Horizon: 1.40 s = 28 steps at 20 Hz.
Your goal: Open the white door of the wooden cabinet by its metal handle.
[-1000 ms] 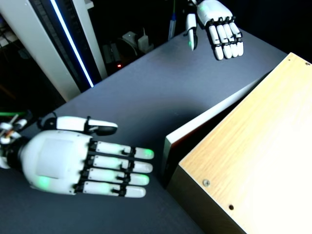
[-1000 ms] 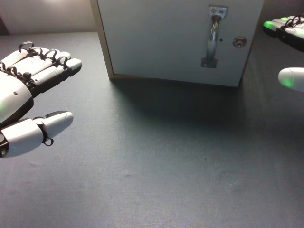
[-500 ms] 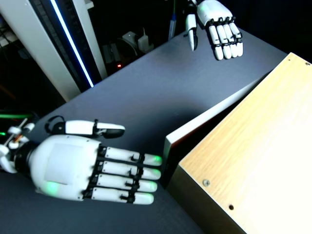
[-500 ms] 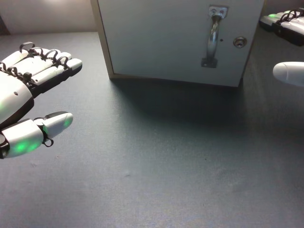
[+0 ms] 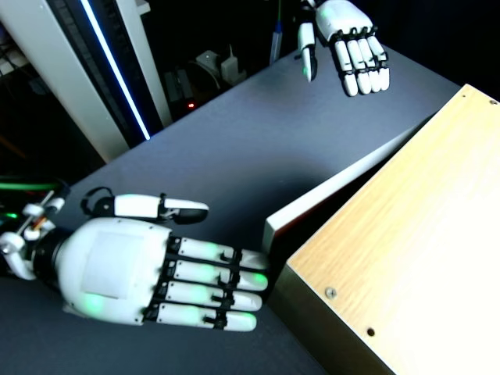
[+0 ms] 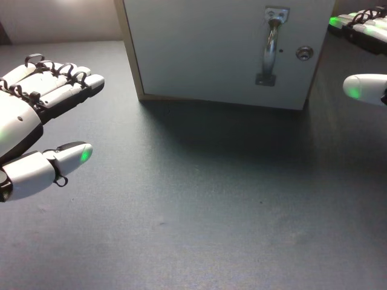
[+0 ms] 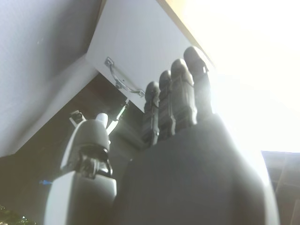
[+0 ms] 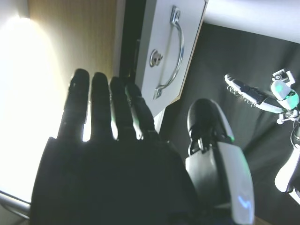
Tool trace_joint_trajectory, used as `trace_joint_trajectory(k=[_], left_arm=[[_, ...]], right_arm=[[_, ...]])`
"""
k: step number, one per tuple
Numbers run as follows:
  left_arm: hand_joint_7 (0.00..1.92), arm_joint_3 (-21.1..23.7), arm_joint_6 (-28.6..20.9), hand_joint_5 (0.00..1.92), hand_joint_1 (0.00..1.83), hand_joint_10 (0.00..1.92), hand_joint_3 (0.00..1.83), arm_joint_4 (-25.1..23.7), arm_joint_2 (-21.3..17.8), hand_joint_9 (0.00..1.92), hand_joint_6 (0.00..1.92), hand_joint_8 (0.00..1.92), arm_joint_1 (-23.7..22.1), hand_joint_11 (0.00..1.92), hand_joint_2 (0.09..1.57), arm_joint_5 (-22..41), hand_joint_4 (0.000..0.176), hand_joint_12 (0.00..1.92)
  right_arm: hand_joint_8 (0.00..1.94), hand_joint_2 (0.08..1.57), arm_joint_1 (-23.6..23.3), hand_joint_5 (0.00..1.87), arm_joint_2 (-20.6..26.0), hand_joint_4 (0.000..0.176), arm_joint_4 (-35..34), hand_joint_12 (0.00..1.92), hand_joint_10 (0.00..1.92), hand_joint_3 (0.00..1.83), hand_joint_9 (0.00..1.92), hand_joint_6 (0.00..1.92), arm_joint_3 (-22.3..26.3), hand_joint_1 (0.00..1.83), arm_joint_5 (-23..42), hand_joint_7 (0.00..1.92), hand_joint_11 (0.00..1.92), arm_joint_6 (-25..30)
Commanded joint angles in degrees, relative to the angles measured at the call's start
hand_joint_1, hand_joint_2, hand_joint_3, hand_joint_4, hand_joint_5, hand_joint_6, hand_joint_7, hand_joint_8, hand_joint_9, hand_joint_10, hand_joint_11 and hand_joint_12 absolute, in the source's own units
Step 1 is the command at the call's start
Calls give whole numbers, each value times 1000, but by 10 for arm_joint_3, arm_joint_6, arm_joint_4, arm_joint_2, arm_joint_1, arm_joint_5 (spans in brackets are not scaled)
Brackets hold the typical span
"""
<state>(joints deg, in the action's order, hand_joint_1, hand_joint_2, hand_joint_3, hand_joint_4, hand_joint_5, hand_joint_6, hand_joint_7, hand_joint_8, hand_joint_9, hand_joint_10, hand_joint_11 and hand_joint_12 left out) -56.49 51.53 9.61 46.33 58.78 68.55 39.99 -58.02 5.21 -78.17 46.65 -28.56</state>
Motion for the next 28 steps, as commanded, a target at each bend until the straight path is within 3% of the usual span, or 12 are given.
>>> trace_joint_trajectory(k=[1,7,12,28], left_arm=[[144,-3,-1,158,179,2,0,6,2,129,1,2,-6,0,1444,69,0,479],[158,-4,-4,179,204,5,0,5,5,135,5,6,-6,0,1446,68,0,481],[149,-4,-14,175,172,3,0,5,4,122,0,5,1,0,1439,73,0,442],[162,-1,-21,184,236,1,0,11,3,145,0,1,16,0,1437,85,0,509]], right_arm=[[0,1370,-10,0,1,0,-14,0,0,2,0,0,-4,0,62,0,0,1],[0,1377,-33,0,-8,0,5,0,0,4,0,0,-15,0,42,0,0,1],[0,1365,-33,0,-5,0,15,4,0,0,0,0,3,0,55,0,10,1],[0,1382,-2,0,59,0,15,12,0,7,0,0,74,0,129,0,28,1]])
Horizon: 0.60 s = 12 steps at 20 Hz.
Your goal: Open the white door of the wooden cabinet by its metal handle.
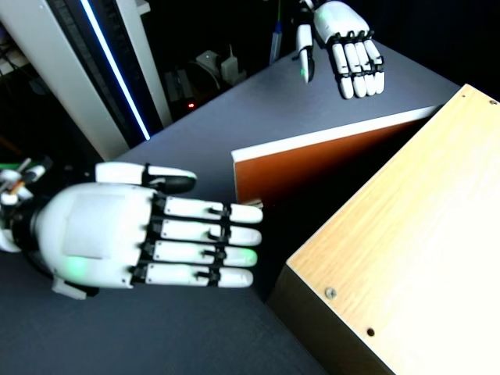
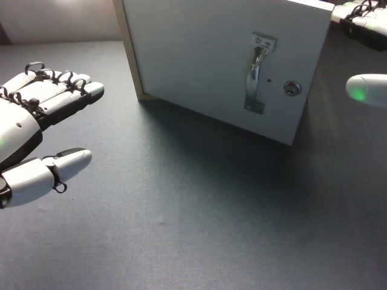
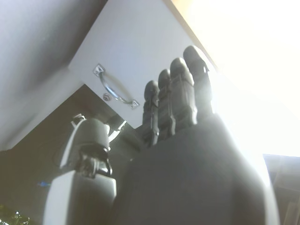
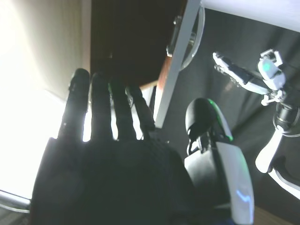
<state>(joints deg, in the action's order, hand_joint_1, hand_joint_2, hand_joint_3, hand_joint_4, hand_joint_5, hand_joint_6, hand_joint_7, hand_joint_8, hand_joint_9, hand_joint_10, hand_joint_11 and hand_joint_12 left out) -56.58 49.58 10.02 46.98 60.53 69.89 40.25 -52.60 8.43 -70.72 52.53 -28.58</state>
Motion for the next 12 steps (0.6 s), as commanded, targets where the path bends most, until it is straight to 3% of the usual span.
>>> trace_joint_trajectory(k=[1,5,7,10,12], left_arm=[[164,0,-1,184,237,0,1,7,-3,144,0,1,-1,0,1437,72,0,516],[135,1,-2,161,254,0,3,9,-3,124,0,0,2,0,1444,74,0,461],[149,1,-3,173,250,4,0,10,-4,137,3,4,4,0,1436,75,0,494],[142,1,-3,159,231,2,1,12,-4,136,1,2,5,0,1442,78,0,476],[132,1,-3,148,213,2,3,12,-4,131,1,2,6,0,1450,80,0,459]], right_arm=[[0,1390,-2,0,6,0,-17,14,0,10,0,0,2,0,73,0,32,1],[0,1425,7,0,11,0,-11,4,0,13,0,0,18,38,90,0,9,1],[0,1469,7,0,11,0,-1,0,0,6,0,0,23,232,92,0,0,1],[0,1466,7,0,11,0,15,0,0,0,0,0,31,377,95,0,0,1],[0,1442,7,0,11,0,27,0,0,0,0,0,36,313,96,0,0,1]])
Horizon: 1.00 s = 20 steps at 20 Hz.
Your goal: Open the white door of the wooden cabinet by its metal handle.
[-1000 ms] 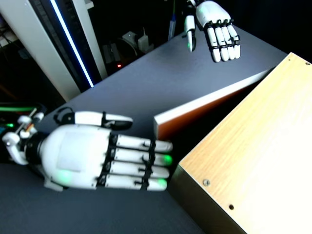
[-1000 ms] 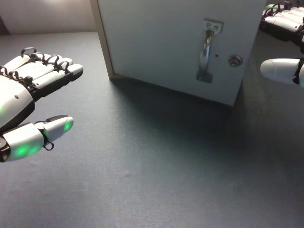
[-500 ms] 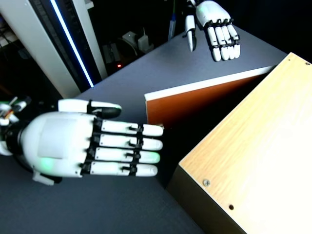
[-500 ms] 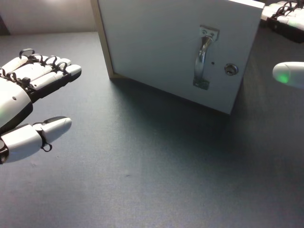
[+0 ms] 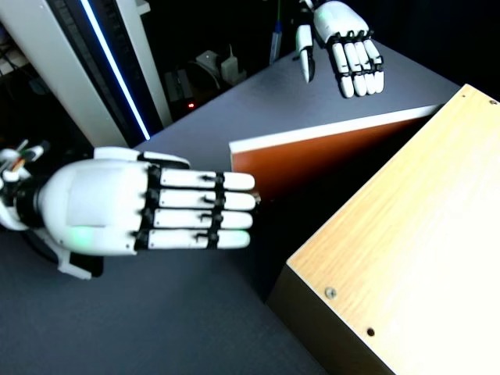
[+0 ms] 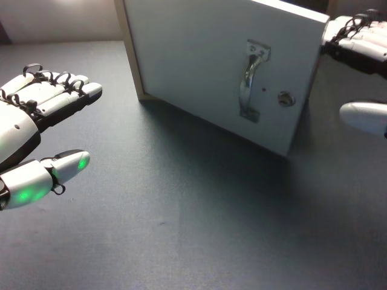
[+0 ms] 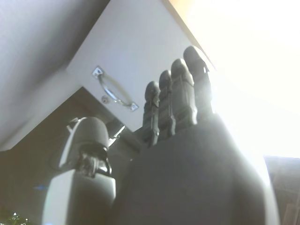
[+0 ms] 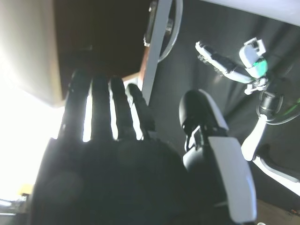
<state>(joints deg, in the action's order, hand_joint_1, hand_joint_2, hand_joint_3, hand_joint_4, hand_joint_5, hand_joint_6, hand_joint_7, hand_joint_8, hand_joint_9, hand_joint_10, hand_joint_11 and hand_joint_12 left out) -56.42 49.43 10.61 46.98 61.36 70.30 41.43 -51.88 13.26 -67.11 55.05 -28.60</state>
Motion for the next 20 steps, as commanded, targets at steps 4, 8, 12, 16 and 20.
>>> trace_joint_trajectory(k=[4,8,12,16,20], left_arm=[[113,0,-2,134,218,1,0,7,-4,106,0,2,-2,0,1445,76,0,416],[105,0,-2,132,244,3,0,11,-6,86,1,3,0,0,1443,81,0,294],[102,1,-2,121,234,2,1,13,-9,96,0,1,1,2,1453,83,0,294],[95,1,-2,130,204,4,5,14,-9,94,7,2,1,24,1466,84,0,302],[68,1,-2,122,209,1,4,17,-10,86,1,0,3,33,1472,85,0,307]], right_arm=[[0,1384,-4,0,4,0,-8,19,0,0,0,0,6,49,73,0,46,5],[0,1371,-5,0,4,0,16,9,0,0,0,0,6,0,73,0,21,22],[1,1376,-5,30,4,0,38,26,0,0,0,11,7,0,73,3,59,34],[0,1408,-10,0,1,0,60,0,0,11,0,0,8,0,73,0,0,49],[0,1433,-13,0,-5,0,75,0,0,16,0,0,8,0,73,0,0,61]])
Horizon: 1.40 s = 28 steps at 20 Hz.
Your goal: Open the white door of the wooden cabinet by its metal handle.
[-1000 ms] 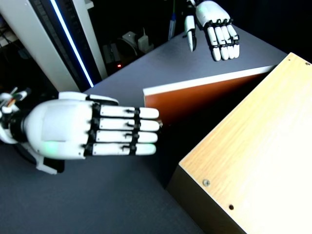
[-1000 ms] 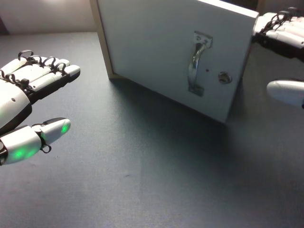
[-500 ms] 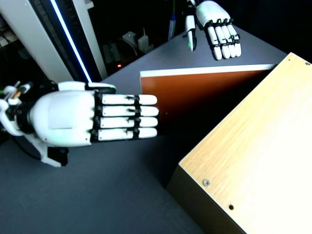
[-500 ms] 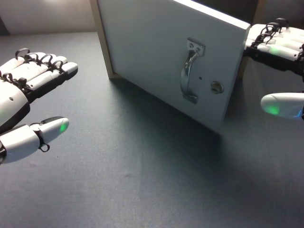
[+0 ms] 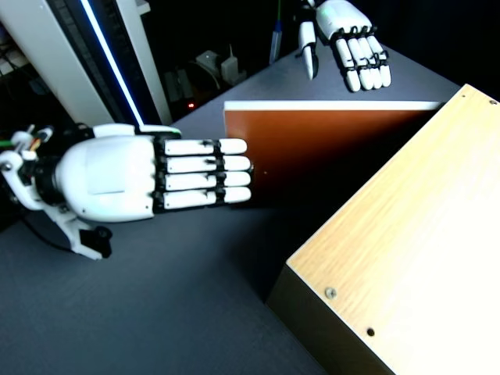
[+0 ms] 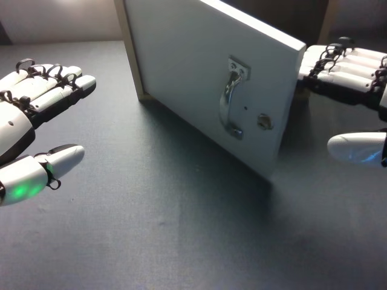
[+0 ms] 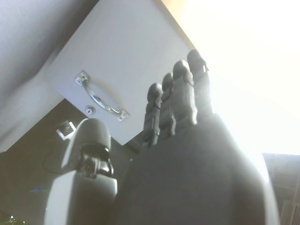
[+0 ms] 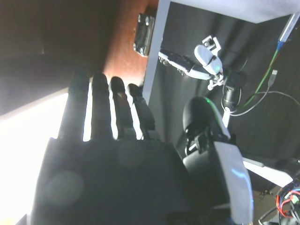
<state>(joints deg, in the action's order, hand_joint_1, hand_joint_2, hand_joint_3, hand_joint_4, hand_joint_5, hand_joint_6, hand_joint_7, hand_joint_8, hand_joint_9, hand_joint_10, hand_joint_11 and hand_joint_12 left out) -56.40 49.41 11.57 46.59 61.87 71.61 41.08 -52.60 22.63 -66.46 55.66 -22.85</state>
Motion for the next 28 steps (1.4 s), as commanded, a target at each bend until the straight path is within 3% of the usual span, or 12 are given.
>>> trace_joint_trajectory(k=[1,7,8,11,12,17,18,20,25,26,27,28], left_arm=[[72,1,-1,126,211,1,5,8,-6,87,3,2,-1,34,1476,73,0,309],[130,1,-1,171,257,12,0,14,-8,132,10,14,3,67,1461,74,0,329],[136,1,-1,172,265,12,0,16,-8,137,9,13,5,63,1461,74,0,326],[144,1,2,170,187,5,0,23,-10,149,1,3,8,61,1444,76,0,324],[156,2,5,168,48,3,0,28,-11,154,0,4,9,60,1399,77,0,330],[126,4,19,133,0,0,15,49,-16,134,0,1,18,1,1409,78,0,392],[128,5,23,135,188,3,12,54,-18,143,1,1,20,0,1485,79,0,442],[126,6,28,141,300,5,0,60,-21,138,6,5,22,0,1485,81,0,392],[81,13,41,113,349,4,0,74,-30,107,3,5,29,0,1464,89,0,396],[88,14,43,120,414,4,1,77,-31,117,3,4,30,0,1473,89,0,511],[157,14,43,180,468,19,0,77,-31,184,9,12,30,0,1456,89,0,868],[197,14,44,226,492,21,0,84,-32,215,16,14,34,0,1451,92,0,938]], right_arm=[[0,1431,-11,0,-1,0,-15,0,0,14,0,0,1,0,67,0,0,6],[1,1430,-25,31,-16,0,11,0,0,0,0,3,1,195,67,3,0,19],[0,1430,-29,9,-20,0,18,0,0,0,0,4,1,137,67,0,0,22],[3,1437,-36,33,-30,0,31,0,0,2,4,3,1,118,69,34,0,27],[8,1427,-40,46,-35,0,36,10,3,0,15,5,1,132,69,58,25,29],[3,1405,-44,37,-56,0,61,0,0,0,0,7,-4,195,69,15,0,45],[0,1426,-45,14,-62,0,69,0,0,5,0,1,-4,125,69,0,0,49],[0,1444,-51,14,-69,0,79,0,0,8,0,1,-4,84,69,0,0,52],[0,1431,-69,36,-95,0,103,0,0,0,0,4,-10,206,69,0,0,64],[0,1423,-72,20,-100,0,107,0,0,0,0,3,-11,248,69,0,0,64],[2,1404,-72,17,-100,0,107,0,0,0,0,3,-11,320,69,8,0,64],[0,1402,-77,3,-108,0,112,0,0,0,0,0,-12,333,69,1,0,64]])
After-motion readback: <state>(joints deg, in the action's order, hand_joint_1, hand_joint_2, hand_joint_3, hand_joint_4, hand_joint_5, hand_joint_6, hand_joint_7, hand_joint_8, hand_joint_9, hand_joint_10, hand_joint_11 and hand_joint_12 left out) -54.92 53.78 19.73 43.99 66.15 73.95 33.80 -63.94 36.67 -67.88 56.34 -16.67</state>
